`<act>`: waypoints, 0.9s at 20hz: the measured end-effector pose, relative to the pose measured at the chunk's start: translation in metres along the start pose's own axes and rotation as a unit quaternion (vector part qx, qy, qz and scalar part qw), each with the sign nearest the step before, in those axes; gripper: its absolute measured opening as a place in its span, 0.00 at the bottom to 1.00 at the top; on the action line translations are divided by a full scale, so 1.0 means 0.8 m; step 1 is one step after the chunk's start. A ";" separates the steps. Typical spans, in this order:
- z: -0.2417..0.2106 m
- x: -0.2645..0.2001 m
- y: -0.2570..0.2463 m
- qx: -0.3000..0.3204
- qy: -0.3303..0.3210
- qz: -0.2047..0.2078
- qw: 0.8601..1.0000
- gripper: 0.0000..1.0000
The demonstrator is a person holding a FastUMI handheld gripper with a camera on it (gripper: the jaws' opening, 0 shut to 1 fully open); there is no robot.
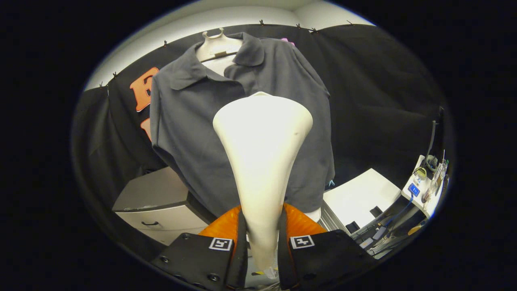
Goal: Iron the clothes twice with a garment steamer, once on the left side and once on the right side.
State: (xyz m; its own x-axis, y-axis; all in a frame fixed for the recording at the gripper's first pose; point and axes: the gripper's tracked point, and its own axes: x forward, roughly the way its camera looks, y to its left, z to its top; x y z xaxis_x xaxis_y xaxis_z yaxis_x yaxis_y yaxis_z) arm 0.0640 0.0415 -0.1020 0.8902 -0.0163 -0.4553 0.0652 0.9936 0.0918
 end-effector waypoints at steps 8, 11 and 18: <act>0.105 -0.083 0.061 -0.015 -0.103 0.012 0.995 0.38; 0.142 -0.111 0.092 -0.024 -0.138 0.027 0.990 0.38; 0.158 -0.150 0.137 -0.046 -0.173 0.045 0.983 0.38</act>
State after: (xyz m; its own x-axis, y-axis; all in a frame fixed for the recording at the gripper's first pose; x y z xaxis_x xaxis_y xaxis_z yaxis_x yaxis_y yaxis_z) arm 0.0215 0.1380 0.0749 0.9914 0.0519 -0.1199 -0.0485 0.9983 0.0309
